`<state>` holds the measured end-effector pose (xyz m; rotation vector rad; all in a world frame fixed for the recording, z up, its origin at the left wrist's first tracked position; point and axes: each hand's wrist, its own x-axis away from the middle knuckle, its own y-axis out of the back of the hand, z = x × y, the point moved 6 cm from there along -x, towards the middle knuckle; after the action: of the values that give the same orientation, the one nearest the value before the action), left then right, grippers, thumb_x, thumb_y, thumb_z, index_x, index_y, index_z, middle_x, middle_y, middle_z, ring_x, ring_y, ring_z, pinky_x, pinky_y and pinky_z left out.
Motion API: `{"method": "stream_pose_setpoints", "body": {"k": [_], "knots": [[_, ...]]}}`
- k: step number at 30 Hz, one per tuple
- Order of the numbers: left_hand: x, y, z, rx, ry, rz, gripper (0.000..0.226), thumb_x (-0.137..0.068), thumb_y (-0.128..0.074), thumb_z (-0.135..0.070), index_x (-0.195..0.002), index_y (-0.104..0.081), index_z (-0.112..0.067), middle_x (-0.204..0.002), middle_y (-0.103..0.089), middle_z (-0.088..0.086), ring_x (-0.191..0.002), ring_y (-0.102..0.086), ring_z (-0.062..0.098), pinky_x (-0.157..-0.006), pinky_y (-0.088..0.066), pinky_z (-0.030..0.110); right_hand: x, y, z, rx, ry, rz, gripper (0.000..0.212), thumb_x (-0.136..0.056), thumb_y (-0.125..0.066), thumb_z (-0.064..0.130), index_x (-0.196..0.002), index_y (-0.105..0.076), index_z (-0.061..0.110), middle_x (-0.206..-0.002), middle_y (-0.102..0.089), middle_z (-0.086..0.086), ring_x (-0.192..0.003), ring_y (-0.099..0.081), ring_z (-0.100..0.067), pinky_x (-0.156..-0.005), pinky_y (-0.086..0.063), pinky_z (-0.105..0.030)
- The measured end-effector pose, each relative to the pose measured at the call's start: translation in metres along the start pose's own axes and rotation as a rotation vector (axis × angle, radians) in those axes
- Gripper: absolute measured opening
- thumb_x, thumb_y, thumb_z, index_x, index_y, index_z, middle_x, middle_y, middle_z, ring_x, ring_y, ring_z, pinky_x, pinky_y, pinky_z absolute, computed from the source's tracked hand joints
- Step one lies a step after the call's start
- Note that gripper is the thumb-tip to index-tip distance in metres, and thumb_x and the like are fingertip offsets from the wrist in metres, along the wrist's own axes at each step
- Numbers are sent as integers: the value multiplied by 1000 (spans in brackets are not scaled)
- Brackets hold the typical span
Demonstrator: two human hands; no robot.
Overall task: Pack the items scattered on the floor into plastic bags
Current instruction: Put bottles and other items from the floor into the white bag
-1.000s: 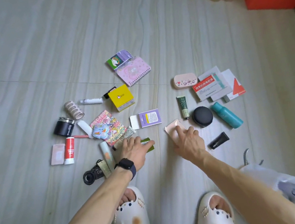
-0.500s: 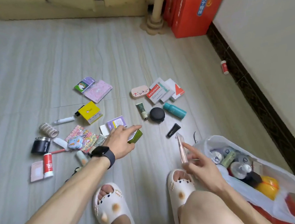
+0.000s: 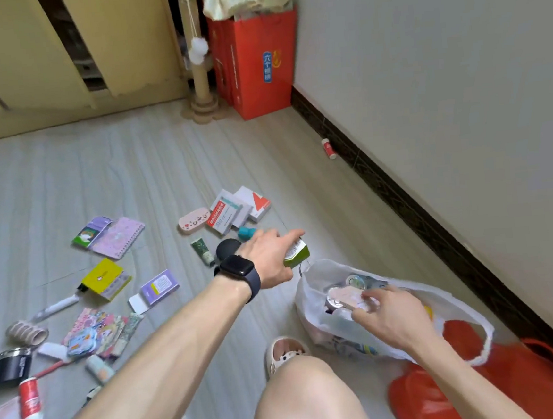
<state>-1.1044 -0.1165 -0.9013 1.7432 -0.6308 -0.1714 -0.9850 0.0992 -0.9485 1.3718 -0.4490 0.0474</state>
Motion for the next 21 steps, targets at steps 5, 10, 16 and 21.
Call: {"method": "stream_pose_setpoints", "body": {"k": [5, 10, 16, 21], "knots": [[-3, -45, -14, 79, 34, 79, 87, -78, -67, -29, -149, -19, -26, -119, -56, 11, -111, -47, 33, -82, -49, 44, -49, -18, 15, 105, 16, -7, 67, -69, -20, 66, -81, -65, 18, -91, -67, -4, -94, -60, -28, -68, -51, -33], [-8, -68, -28, 232, -18, 145, 102, -63, -72, -28, -147, -15, -37, -116, -66, 2, -103, -59, 30, -76, -55, 40, -41, -25, 1, -432, -45, -51, 40, -98, -42, 50, -97, -73, 24, -95, -74, 5, -92, -66, -19, -69, -49, -33], [-14, -95, -79, 398, -185, 191, 101, -63, -75, -32, -149, -21, -37, -129, -63, -1, -113, -60, 23, -88, -52, 32, 2, -46, -3, -1401, -238, 186, 21, -94, -67, 20, -113, -64, 13, -94, -73, -9, -80, -74, -30, -69, -61, -34], [-25, -117, -89, 427, -149, 196, 55, -82, -65, -48, -132, -50, -32, -128, -56, -9, -123, -48, 9, -98, -40, 26, 13, -61, -52, -1398, -379, 1, 21, -91, -71, 18, -109, -67, 8, -92, -75, -11, -82, -73, -23, -67, -60, -33]]}}
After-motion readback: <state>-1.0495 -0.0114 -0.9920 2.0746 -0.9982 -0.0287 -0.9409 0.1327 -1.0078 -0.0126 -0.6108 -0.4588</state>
